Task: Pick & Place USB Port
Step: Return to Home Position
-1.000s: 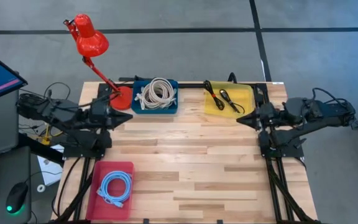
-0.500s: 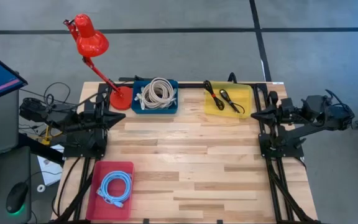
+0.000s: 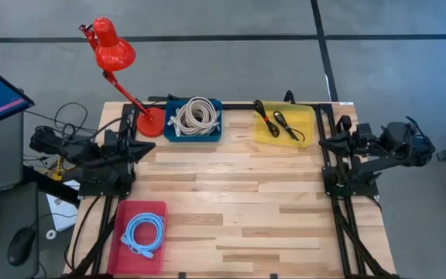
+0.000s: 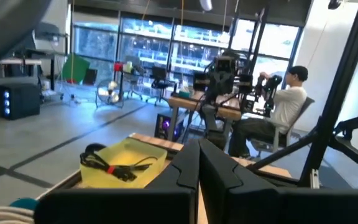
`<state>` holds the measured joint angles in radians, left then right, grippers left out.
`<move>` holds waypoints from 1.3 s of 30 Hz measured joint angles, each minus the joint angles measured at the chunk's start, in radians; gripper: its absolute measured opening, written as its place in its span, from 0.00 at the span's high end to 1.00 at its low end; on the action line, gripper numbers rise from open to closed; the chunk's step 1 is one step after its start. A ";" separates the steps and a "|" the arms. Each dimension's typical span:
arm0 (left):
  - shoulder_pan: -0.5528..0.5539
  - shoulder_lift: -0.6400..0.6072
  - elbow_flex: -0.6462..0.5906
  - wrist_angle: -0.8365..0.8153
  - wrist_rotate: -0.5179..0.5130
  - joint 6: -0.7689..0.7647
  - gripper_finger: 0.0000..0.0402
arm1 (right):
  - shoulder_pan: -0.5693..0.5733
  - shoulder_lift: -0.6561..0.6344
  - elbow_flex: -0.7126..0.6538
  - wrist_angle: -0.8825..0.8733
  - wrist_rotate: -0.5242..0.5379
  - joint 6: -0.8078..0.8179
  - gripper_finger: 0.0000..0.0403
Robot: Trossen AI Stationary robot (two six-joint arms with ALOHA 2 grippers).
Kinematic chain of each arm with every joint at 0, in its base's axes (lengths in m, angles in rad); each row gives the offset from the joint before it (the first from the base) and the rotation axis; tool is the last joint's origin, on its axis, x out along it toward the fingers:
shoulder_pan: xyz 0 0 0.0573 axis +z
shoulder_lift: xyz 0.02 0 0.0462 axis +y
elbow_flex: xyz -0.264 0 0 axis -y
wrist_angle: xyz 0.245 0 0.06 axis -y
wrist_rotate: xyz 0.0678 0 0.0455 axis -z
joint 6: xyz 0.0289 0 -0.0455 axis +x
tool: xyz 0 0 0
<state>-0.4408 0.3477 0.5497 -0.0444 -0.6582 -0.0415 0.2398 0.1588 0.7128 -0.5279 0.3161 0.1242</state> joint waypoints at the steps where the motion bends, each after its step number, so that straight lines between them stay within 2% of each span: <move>1: 0.000 -0.010 -0.015 0.016 0.000 0.012 0.99 | 0.000 -0.016 -0.013 0.014 0.000 0.000 1.00; 11: 0.000 -0.161 -0.107 0.032 0.000 0.014 0.99 | 0.000 -0.149 -0.066 0.041 0.003 0.000 1.00; 17: 0.000 -0.265 -0.145 0.032 -0.001 0.043 0.99 | 0.000 -0.153 -0.076 0.009 0.051 -0.003 1.00; 22: 0.000 -0.338 -0.177 0.029 0.000 0.051 0.99 | 0.000 -0.154 -0.088 0.004 0.052 0.005 1.00; 39: 0.000 -0.346 -0.187 0.023 0.005 0.096 0.99 | 0.000 -0.154 -0.098 0.015 0.051 0.008 1.00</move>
<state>-0.4404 0.0017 0.3626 -0.0210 -0.6534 0.0547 0.2400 0.0048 0.6147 -0.5133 0.3676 0.1319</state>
